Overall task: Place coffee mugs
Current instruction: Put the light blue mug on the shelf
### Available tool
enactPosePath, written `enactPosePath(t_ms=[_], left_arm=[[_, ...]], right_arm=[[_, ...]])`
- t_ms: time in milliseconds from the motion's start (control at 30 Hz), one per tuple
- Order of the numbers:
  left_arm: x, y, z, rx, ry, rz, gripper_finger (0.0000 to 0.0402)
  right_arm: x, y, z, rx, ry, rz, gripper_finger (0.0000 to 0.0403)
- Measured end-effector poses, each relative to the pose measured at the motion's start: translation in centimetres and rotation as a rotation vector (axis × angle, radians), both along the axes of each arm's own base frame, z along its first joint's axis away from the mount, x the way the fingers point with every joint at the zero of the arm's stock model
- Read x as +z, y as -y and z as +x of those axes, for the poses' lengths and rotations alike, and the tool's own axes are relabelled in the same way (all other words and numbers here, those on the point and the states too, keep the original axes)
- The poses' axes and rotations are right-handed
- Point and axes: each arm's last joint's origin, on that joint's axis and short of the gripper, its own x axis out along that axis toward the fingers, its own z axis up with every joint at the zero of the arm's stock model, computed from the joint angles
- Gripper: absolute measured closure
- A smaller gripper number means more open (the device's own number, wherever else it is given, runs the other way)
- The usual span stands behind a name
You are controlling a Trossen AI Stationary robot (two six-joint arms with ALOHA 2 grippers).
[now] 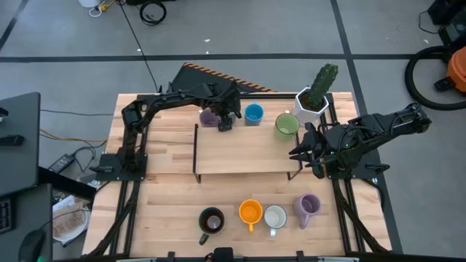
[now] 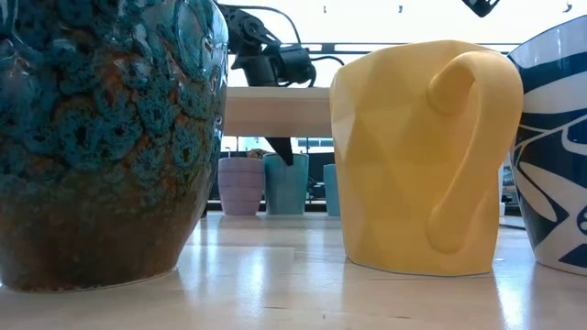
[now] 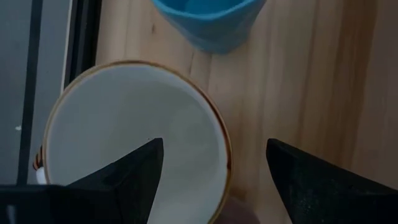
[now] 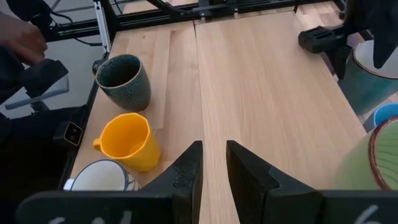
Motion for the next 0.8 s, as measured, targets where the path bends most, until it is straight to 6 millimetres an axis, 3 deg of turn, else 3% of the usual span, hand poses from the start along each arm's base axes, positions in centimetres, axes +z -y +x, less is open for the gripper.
enactPosePath(t_ms=[267, 800], left_arm=[[-0.01, 0.24, 0.04, -0.003, -0.008, 0.004, 0.0132], [-0.05, 0.29, 0.02, -0.004, -0.013, 0.004, 0.0321]], right_arm=[[0.01, 0.0, 0.01, -0.001, 0.001, 0.003, 0.0325], [0.0, -0.01, 0.01, 0.0, 0.0, 0.003, 0.0325]])
